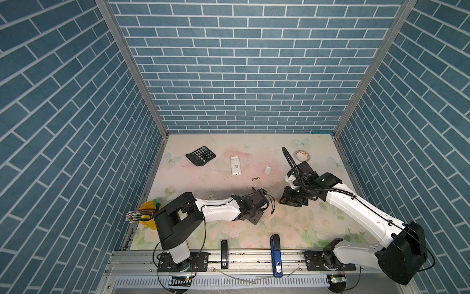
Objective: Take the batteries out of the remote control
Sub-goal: 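Push the screwdriver tip under the blue battery to pry it out, then raise the screwdriver away from the remote with the right gripper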
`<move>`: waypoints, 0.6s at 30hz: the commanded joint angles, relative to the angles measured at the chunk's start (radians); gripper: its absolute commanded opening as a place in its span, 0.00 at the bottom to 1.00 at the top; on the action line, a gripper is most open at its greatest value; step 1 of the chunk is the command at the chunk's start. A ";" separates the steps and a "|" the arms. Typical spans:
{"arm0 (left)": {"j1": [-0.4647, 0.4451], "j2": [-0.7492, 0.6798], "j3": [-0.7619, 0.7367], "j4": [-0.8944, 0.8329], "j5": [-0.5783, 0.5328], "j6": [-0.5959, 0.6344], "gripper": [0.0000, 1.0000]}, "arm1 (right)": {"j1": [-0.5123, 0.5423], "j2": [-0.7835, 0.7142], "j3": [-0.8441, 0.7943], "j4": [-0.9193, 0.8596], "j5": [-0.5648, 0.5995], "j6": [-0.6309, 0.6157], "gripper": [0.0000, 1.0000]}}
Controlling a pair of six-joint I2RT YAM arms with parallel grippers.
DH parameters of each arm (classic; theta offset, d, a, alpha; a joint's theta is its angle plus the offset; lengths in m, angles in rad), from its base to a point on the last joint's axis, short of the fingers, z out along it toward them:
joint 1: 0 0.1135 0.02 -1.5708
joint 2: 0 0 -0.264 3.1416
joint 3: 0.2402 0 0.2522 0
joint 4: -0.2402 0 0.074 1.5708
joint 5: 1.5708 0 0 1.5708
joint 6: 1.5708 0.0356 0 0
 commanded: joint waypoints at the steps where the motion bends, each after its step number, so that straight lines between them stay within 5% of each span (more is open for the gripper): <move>1: -0.028 0.072 -0.059 -0.084 0.078 0.026 0.27 | 0.004 -0.020 0.083 0.118 0.016 -0.044 0.00; 18: -0.027 0.080 -0.045 -0.118 0.045 0.013 0.27 | -0.012 -0.020 0.089 -0.034 0.044 -0.070 0.00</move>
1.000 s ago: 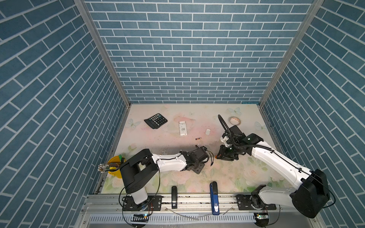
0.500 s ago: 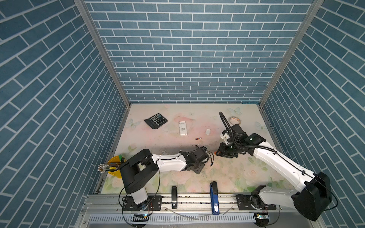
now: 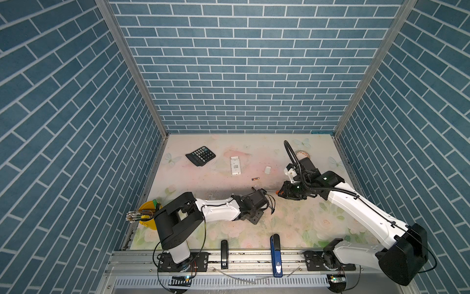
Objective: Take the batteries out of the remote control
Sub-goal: 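Raise the screwdriver away from the remote with the right gripper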
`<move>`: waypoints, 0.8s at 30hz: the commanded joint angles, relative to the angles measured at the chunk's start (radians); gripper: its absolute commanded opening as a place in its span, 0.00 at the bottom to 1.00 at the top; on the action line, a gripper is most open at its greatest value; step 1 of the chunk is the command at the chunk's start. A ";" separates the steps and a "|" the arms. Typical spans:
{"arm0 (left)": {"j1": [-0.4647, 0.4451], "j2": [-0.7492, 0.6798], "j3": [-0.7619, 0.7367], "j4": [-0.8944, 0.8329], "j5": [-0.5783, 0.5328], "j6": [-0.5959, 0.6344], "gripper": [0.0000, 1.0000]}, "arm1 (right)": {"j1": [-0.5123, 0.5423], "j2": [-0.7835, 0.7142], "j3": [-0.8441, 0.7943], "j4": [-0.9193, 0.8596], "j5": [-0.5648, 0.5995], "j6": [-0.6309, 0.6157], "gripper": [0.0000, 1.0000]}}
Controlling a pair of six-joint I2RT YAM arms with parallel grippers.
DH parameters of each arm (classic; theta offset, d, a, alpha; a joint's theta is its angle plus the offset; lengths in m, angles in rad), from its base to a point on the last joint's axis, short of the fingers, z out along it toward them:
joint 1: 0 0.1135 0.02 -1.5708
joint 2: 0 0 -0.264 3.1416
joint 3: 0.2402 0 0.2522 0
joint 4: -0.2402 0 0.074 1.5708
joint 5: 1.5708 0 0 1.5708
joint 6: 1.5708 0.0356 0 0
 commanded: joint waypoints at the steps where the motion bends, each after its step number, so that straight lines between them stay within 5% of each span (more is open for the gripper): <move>1: -0.027 0.080 -0.047 -0.121 0.040 0.011 0.27 | -0.004 -0.005 0.055 -0.076 0.005 -0.045 0.00; 24: 0.024 0.043 -0.131 -0.147 -0.014 -0.036 0.28 | 0.000 0.095 0.105 -0.074 -0.013 -0.073 0.00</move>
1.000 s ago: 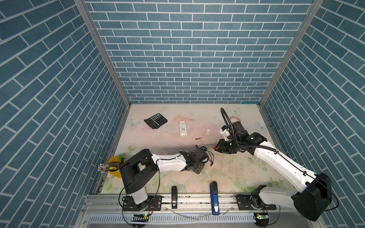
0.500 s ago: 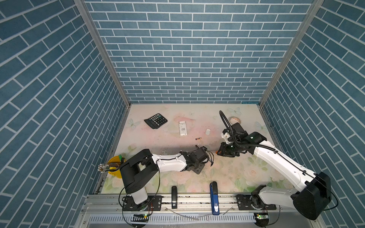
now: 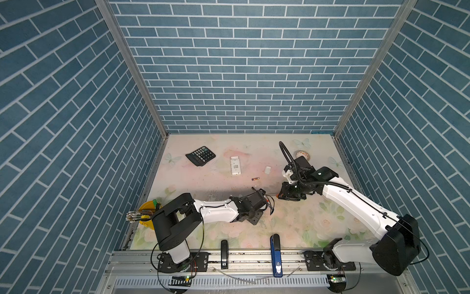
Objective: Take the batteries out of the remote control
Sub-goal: 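Raise the screwdriver away from the remote with the right gripper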
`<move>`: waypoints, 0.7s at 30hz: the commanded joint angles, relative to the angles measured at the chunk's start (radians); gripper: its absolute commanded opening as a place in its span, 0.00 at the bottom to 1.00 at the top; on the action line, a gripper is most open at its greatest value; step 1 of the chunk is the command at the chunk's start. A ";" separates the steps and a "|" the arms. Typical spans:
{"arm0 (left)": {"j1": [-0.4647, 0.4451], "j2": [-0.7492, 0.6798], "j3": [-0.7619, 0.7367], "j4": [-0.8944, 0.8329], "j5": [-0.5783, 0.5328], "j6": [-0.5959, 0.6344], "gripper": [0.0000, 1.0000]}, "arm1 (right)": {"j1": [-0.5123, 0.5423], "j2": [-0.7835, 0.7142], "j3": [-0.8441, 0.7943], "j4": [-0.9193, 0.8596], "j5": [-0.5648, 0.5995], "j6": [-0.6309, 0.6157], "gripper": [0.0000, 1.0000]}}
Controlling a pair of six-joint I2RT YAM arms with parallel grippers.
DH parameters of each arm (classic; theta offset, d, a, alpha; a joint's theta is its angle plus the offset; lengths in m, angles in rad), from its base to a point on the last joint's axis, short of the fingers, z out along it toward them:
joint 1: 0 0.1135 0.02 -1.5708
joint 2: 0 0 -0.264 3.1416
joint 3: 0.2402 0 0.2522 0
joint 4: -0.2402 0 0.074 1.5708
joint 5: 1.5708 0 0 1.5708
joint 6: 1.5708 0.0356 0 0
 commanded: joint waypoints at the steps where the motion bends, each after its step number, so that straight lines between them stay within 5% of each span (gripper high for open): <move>1: 0.021 0.066 -0.089 -0.193 -0.002 -0.023 0.28 | 0.000 0.007 0.056 -0.004 -0.007 -0.024 0.00; 21: 0.034 0.060 -0.106 -0.166 0.022 -0.030 0.29 | 0.013 0.027 0.059 -0.044 0.012 -0.031 0.00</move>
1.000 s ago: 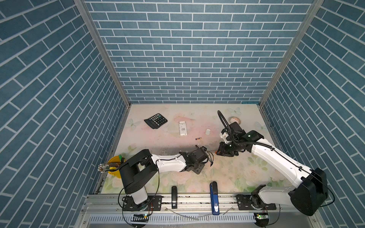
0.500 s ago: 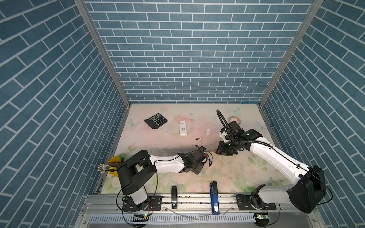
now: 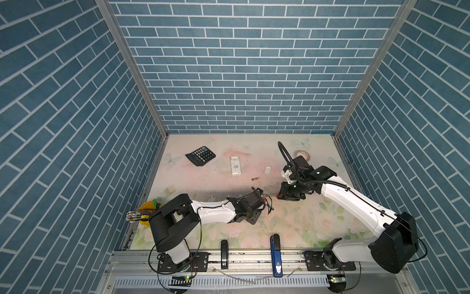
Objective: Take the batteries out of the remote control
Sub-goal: 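Raise the screwdriver away from the remote with the right gripper, then lower the screwdriver tip to the red-orange battery's end with the right gripper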
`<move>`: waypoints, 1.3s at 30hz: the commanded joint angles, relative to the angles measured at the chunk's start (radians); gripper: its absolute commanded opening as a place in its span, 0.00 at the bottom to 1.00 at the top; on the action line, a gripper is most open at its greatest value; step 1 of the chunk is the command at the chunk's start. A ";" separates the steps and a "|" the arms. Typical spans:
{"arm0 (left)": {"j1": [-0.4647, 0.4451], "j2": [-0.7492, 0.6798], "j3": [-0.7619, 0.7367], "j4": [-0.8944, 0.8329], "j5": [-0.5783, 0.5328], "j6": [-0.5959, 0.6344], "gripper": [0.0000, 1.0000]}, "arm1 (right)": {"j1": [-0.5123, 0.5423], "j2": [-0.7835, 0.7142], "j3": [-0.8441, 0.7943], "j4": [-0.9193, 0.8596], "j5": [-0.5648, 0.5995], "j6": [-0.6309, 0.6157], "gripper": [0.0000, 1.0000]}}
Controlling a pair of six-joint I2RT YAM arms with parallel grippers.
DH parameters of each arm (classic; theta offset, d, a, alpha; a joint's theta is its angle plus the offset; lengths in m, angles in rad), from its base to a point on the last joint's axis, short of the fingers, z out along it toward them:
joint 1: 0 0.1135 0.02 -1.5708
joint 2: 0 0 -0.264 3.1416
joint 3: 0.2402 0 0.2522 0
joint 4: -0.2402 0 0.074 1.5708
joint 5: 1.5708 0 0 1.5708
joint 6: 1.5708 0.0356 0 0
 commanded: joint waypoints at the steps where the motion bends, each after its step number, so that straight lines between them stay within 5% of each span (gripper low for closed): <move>1: 0.021 0.081 -0.072 -0.190 0.030 -0.010 0.29 | 0.005 0.013 0.046 -0.029 0.015 -0.031 0.00; 39: 0.020 0.076 -0.068 -0.199 0.025 0.000 0.28 | 0.007 0.014 0.033 -0.079 -0.015 -0.052 0.00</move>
